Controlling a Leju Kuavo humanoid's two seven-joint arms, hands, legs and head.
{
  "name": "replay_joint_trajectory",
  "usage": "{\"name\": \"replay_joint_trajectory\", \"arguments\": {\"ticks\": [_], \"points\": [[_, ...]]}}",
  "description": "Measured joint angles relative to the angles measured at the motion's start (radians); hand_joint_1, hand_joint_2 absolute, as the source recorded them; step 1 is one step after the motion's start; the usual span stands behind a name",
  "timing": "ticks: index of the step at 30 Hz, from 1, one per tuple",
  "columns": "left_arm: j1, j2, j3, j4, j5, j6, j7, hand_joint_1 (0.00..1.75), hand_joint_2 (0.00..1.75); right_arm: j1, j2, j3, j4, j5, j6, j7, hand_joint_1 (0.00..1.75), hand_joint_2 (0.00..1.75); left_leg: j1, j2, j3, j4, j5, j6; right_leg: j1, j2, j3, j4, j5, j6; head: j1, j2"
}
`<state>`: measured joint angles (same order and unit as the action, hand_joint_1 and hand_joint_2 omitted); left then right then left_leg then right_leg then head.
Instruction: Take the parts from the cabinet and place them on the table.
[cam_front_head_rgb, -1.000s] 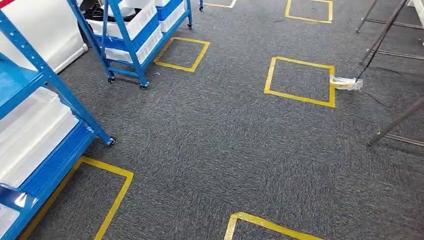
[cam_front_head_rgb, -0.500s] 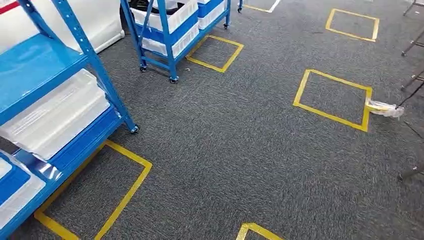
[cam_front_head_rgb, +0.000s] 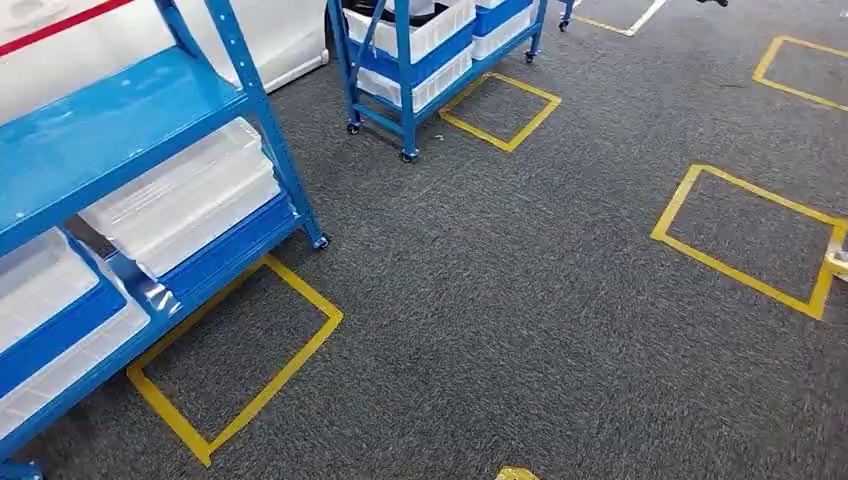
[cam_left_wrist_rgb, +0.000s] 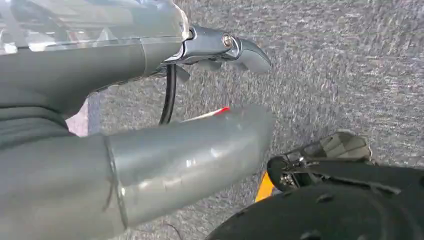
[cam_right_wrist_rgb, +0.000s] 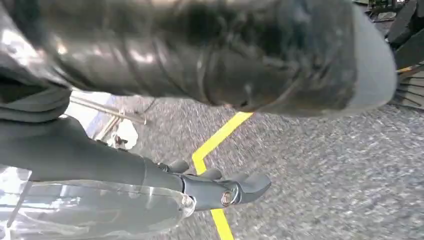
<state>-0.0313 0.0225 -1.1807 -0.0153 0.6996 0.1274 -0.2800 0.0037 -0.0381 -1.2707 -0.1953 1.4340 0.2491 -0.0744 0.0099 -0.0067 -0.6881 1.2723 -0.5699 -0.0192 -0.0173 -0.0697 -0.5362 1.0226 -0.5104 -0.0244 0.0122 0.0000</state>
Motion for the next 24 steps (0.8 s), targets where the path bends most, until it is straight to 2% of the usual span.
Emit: {"name": "replay_joint_trajectory", "arguments": {"ticks": [1, 2, 3, 4, 5, 7, 8, 9, 10, 11, 12, 13, 14, 15, 16, 17, 18, 19, 20, 21, 22, 23, 24], "points": [[0.002, 0.0, -0.003, 0.0, -0.002, -0.01, 0.001, 0.0, 0.0, -0.001, 0.0, 0.0, 0.0, 0.001, 0.001, 0.0, 0.0, 0.0, 0.0, 0.007, 0.04, -0.079, 0.046, 0.002, 0.0, -0.011, 0.007, 0.0, -0.004, 0.002, 0.0, 0.0], [0.003, 0.0, -0.003, 0.0, -0.002, -0.02, 0.003, 0.0, 0.0, -0.001, 0.0, 0.0, 0.0, 0.003, 0.002, 0.0, 0.0, 0.0, 0.0, 0.022, 0.086, -0.169, 0.089, 0.006, 0.0, -0.022, 0.013, 0.0, -0.009, 0.005, 0.0, 0.0], [0.003, 0.0, -0.004, 0.0, -0.002, -0.038, 0.01, 0.0, 0.0, 0.0, 0.001, 0.0, 0.0, 0.005, 0.003, 0.001, 0.0, 0.0, -0.006, 0.086, 0.124, -0.246, 0.108, 0.015, 0.003, -0.032, 0.02, 0.0, -0.013, 0.011, 0.001, 0.0], [0.0, 0.0, -0.004, 0.0, 0.002, -0.058, 0.02, 0.0, 0.0, 0.0, 0.002, 0.0, 0.0, 0.006, 0.005, 0.002, 0.0, 0.0, -0.014, 0.101, 0.126, -0.252, 0.101, 0.022, 0.009, -0.042, 0.024, 0.002, -0.02, 0.018, 0.001, 0.0], [-0.001, 0.0, -0.004, 0.0, 0.006, -0.081, 0.026, 0.0, 0.0, -0.002, 0.002, 0.0, 0.0, 0.006, 0.008, 0.003, 0.0, 0.0, -0.016, 0.082, 0.123, -0.253, 0.101, 0.028, 0.007, -0.05, 0.028, 0.0, -0.022, 0.024, 0.001, 0.0], [0.005, 0.0, -0.004, 0.001, 0.009, -0.102, 0.036, 0.0, 0.0, -0.01, 0.002, 0.0, 0.0, 0.008, 0.009, 0.005, 0.0, 0.0, -0.019, 0.06, 0.122, -0.254, 0.099, 0.036, 0.005, -0.073, 0.04, -0.008, -0.024, 0.033, 0.001, 0.0], [0.005, 0.0, -0.004, 0.002, 0.01, -0.112, 0.038, 0.0, 0.0, -0.016, 0.002, 0.0, 0.0, 0.008, 0.01, 0.005, 0.0, 0.0, -0.012, 0.045, 0.13, -0.268, 0.105, 0.045, 0.009, -0.081, 0.048, -0.009, -0.029, 0.042, 0.001, 0.0], [0.007, -0.002, -0.004, 0.002, 0.014, -0.133, 0.039, 0.0, 0.0, -0.014, 0.003, 0.0, 0.0, 0.01, 0.011, 0.007, 0.0, 0.0, -0.009, 0.034, 0.141, -0.276, 0.112, 0.051, 0.0, -0.024, 0.048, 0.006, -0.04, 0.047, 0.003, 0.0], [0.005, -0.002, -0.004, 0.002, 0.016, -0.147, 0.04, 0.0, 0.0, -0.013, 0.003, 0.0, 0.0, 0.01, 0.012, 0.006, 0.0, 0.0, -0.007, 0.025, 0.14, -0.277, 0.115, 0.059, -0.002, 0.032, 0.023, 0.053, -0.073, 0.049, 0.002, 0.0], [0.004, -0.002, -0.004, 0.002, 0.018, -0.157, 0.04, 0.0, 0.0, -0.011, 0.003, 0.0, 0.001, 0.009, 0.014, 0.006, 0.0, 0.0, -0.007, 0.012, 0.138, -0.277, 0.116, 0.061, -0.003, 0.057, -0.017, 0.131, -0.114, 0.05, 0.003, 0.0], [0.004, -0.003, -0.004, 0.002, 0.019, -0.163, 0.04, 0.0, 0.0, -0.009, 0.003, 0.0, 0.001, 0.009, 0.014, 0.007, 0.0, 0.0, -0.008, -0.001, 0.137, -0.277, 0.115, 0.062, -0.003, 0.065, -0.064, 0.22, -0.151, 0.052, 0.003, 0.0], [0.004, -0.003, -0.004, 0.002, 0.021, -0.168, 0.04, 0.0, 0.0, -0.006, 0.003, 0.0, 0.001, 0.01, 0.014, 0.008, 0.0, 0.0, -0.009, -0.016, 0.137, -0.276, 0.115, 0.062, -0.003, 0.067, -0.103, 0.287, -0.167, 0.054, 0.003, 0.0], [0.005, -0.003, -0.004, 0.001, 0.022, -0.172, 0.043, 0.0, 0.0, -0.005, 0.003, 0.0, 0.001, 0.01, 0.014, 0.009, 0.0, 0.0, -0.01, -0.033, 0.139, -0.275, 0.115, 0.063, -0.003, 0.068, -0.122, 0.308, -0.155, 0.055, 0.003, 0.0], [0.006, -0.003, -0.004, 0.001, 0.022, -0.174, 0.045, 0.0, 0.0, -0.004, 0.003, 0.0, 0.001, 0.01, 0.014, 0.009, 0.0, 0.0, -0.01, -0.048, 0.141, -0.275, 0.113, 0.062, -0.003, 0.068, -0.119, 0.283, -0.121, 0.054, 0.003, 0.0], [0.007, -0.003, -0.004, 0.001, 0.022, -0.178, 0.046, 0.0, 0.0, -0.004, 0.003, 0.0, 0.001, 0.01, 0.014, 0.009, 0.0, 0.0, -0.01, -0.064, 0.144, -0.273, 0.112, 0.061, -0.003, 0.071, -0.095, 0.215, -0.069, 0.052, 0.003, 0.0], [0.007, -0.005, -0.004, 0.001, 0.022, -0.182, 0.048, 0.0, 0.0, -0.004, 0.003, 0.0, 0.001, 0.01, 0.014, 0.009, 0.0, 0.0, -0.009, -0.08, 0.147, -0.271, 0.11, 0.058, -0.005, 0.083, -0.059, 0.12, -0.013, 0.049, 0.003, 0.0], [0.007, -0.006, -0.003, -0.001, 0.023, -0.189, 0.048, 0.0, 0.0, -0.004, 0.003, 0.0, 0.001, 0.011, 0.014, 0.009, 0.0, 0.0, -0.008, -0.092, 0.146, -0.267, 0.107, 0.054, -0.007, 0.124, -0.025, 0.031, 0.027, 0.045, 0.003, 0.0], [0.006, -0.006, -0.003, -0.003, 0.025, -0.196, 0.052, 0.0, 0.0, -0.004, 0.003, 0.0, 0.001, 0.013, 0.014, 0.009, 0.0, 0.0, -0.012, -0.103, 0.137, -0.259, 0.102, 0.047, -0.005, 0.166, -0.02, 0.015, 0.011, 0.043, 0.003, 0.0], [0.005, -0.006, -0.003, -0.005, 0.03, -0.206, 0.058, 0.0, 0.0, -0.004, 0.003, 0.0, 0.001, 0.014, 0.014, 0.009, 0.0, 0.0, -0.011, -0.113, 0.137, -0.259, 0.103, 0.042, -0.004, 0.147, -0.022, 0.013, 0.016, 0.037, 0.003, 0.0], [0.008, -0.006, -0.003, -0.006, 0.034, -0.213, 0.061, 0.0, 0.0, -0.006, 0.003, 0.0, 0.001, 0.014, 0.014, 0.009, 0.0, 0.0, -0.007, -0.121, 0.129, -0.26, 0.104, 0.037, 0.0, 0.138, -0.021, 0.013, 0.014, 0.034, 0.002, 0.0], [0.011, -0.006, -0.003, -0.006, 0.035, -0.218, 0.064, 0.0, 0.0, -0.01, 0.002, 0.0, 0.001, 0.016, 0.014, 0.009, 0.0, 0.0, -0.005, -0.132, 0.13, -0.265, 0.106, 0.029, 0.003, 0.131, -0.019, 0.014, 0.014, 0.027, 0.003, 0.0], [0.015, -0.006, -0.003, -0.006, 0.036, -0.222, 0.066, 0.0, 0.0, -0.012, 0.003, 0.0, 0.001, 0.018, 0.014, 0.008, 0.0, 0.0, -0.007, -0.143, 0.13, -0.265, 0.106, 0.021, -0.003, 0.118, -0.016, 0.005, 0.018, 0.02, 0.002, 0.0], [0.015, -0.005, -0.003, -0.007, 0.037, -0.222, 0.067, 0.0, 0.0, -0.012, 0.003, 0.0, 0.001, 0.018, 0.014, 0.008, 0.0, 0.0, -0.006, -0.107, 0.131, -0.251, 0.097, 0.02, -0.007, 0.099, -0.01, -0.004, 0.023, 0.011, 0.002, 0.0]]}}
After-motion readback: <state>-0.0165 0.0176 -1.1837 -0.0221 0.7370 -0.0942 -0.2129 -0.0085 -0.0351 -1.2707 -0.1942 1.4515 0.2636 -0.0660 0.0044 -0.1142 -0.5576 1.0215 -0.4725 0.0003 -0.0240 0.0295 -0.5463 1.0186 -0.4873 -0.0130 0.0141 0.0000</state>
